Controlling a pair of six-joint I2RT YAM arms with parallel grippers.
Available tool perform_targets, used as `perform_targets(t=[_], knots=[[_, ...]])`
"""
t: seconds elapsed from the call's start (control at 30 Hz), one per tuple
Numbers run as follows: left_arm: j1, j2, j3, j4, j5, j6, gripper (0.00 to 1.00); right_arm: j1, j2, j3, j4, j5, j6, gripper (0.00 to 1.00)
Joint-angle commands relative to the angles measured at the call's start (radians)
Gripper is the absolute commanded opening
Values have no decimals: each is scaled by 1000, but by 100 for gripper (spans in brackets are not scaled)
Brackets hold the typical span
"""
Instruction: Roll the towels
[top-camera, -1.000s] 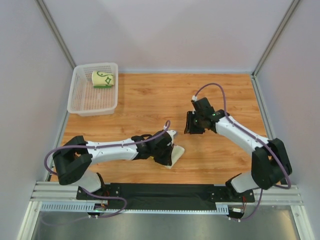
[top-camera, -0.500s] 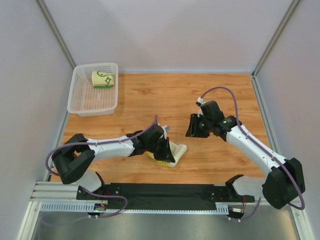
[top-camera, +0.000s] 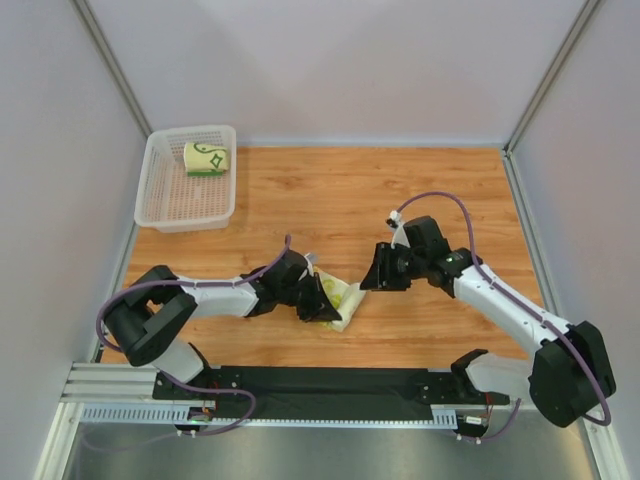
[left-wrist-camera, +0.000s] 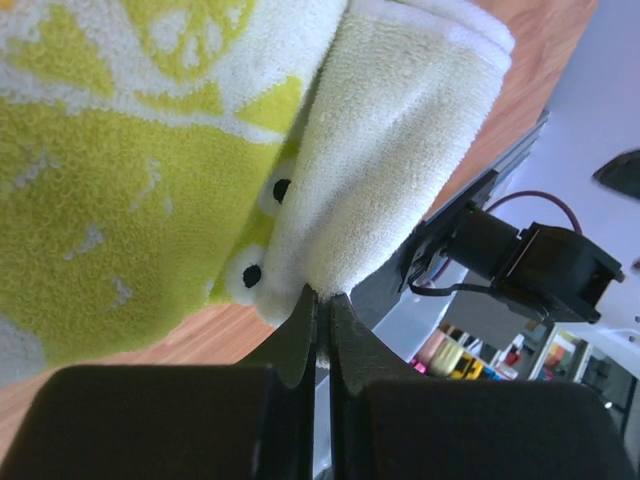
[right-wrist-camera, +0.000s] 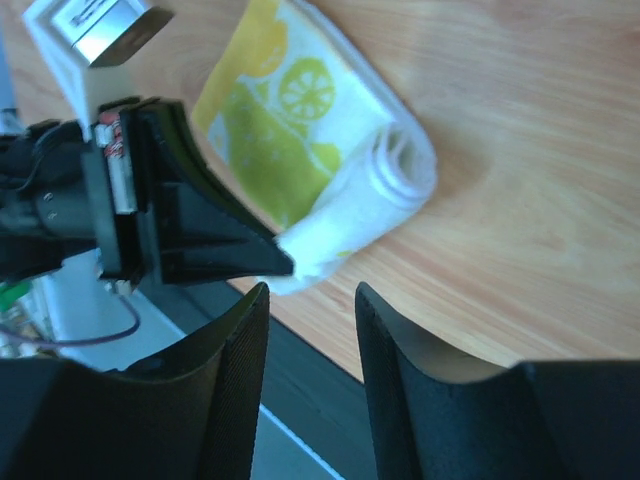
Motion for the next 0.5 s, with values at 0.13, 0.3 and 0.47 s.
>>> perform_targets(t=[0.13,0.3,0.47], knots=[[57,53,-68,99,36,-63,0,15,32,-80,247,-210,77,44],[114,89,-84,96,70,-46,0,18,98,-100,256,-139,69,45],[160,149,-68,47,117,15,0,26,167,-109,296,-102,63,46]])
